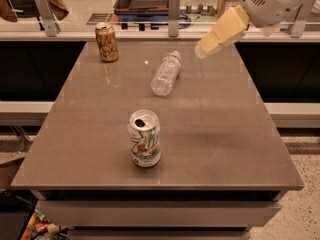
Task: Place water bottle upright
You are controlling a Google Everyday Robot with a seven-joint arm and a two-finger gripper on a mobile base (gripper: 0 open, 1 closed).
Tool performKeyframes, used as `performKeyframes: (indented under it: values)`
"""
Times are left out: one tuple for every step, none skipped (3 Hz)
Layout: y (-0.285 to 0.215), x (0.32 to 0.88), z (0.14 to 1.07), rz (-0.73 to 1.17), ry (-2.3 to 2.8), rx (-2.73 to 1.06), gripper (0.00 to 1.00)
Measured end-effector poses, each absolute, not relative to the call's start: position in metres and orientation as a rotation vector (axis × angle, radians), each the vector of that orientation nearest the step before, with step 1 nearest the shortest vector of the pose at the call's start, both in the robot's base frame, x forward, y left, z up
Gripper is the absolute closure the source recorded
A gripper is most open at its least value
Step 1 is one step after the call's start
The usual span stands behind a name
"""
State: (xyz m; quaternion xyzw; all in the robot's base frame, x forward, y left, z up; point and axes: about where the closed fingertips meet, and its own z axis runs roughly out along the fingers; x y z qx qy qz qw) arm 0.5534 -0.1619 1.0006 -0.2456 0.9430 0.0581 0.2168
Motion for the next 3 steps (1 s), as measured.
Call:
performKeyframes:
  values:
    - [-0.149,0.574,0.99,0.187,2.66,-0.475,0.0]
    - [-0.14,0.589,0.98,0.101,2.731,-0.298,0.0]
    - [-0.141,0.601,0.969,-0.078,2.82,-0.094,0.0]
